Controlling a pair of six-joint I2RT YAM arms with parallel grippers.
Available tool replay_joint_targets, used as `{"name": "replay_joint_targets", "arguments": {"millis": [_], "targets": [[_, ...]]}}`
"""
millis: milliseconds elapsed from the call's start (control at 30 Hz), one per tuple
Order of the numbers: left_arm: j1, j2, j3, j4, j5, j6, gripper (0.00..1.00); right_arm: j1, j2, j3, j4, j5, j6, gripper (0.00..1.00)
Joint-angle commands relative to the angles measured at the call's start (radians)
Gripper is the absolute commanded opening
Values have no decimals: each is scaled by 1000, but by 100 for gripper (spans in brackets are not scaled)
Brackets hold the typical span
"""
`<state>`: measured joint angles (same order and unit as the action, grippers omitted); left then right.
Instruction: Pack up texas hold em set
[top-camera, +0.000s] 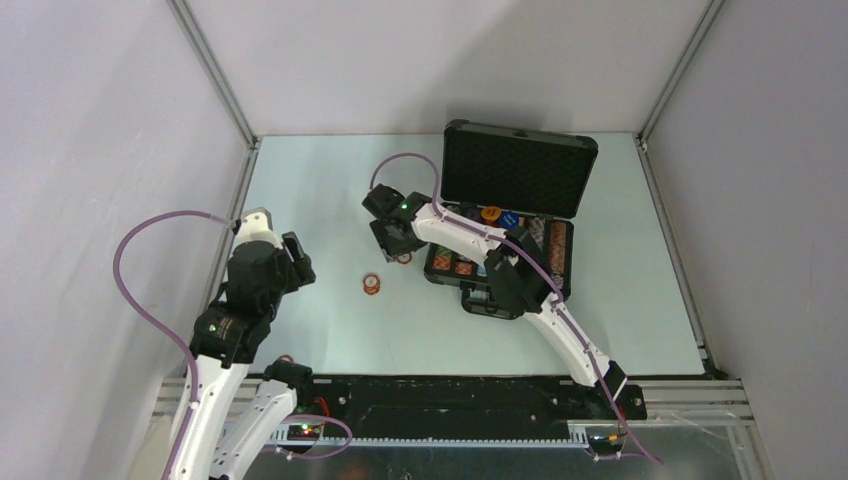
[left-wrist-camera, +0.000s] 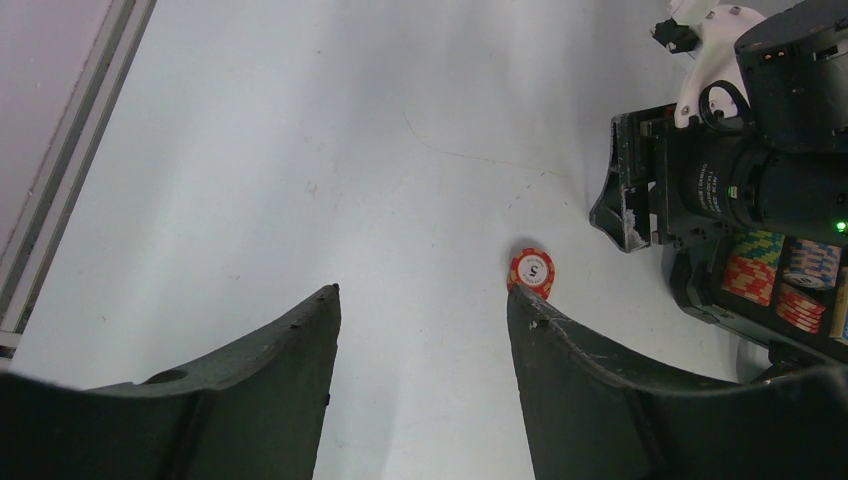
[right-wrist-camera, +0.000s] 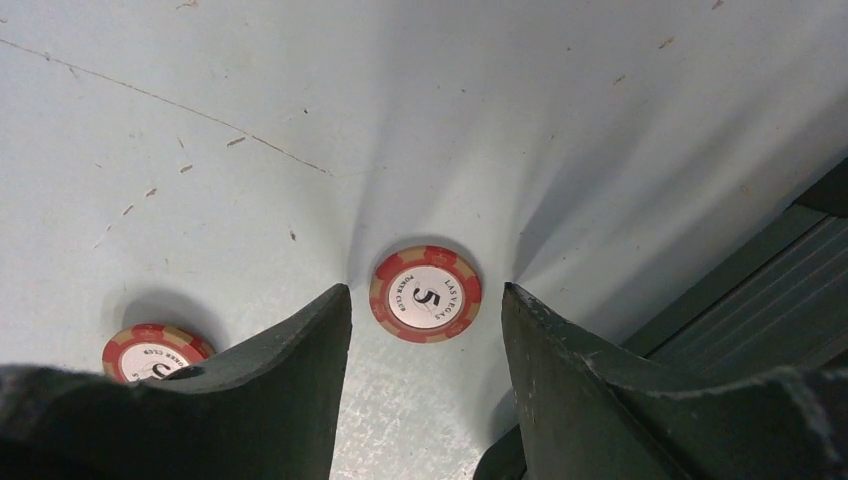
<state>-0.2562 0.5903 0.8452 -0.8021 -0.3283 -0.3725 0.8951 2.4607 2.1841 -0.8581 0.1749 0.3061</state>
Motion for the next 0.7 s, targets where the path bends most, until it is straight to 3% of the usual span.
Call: {"name": "replay_joint_targets", "arguments": {"millis": [0,667], "targets": [[-2,3,-10,30,8,21,67,9,-26,-2,-20,-4,2,61],[-2,5,-10,30,9,23,68,27,36,44,-62,27,-28,55]]}}
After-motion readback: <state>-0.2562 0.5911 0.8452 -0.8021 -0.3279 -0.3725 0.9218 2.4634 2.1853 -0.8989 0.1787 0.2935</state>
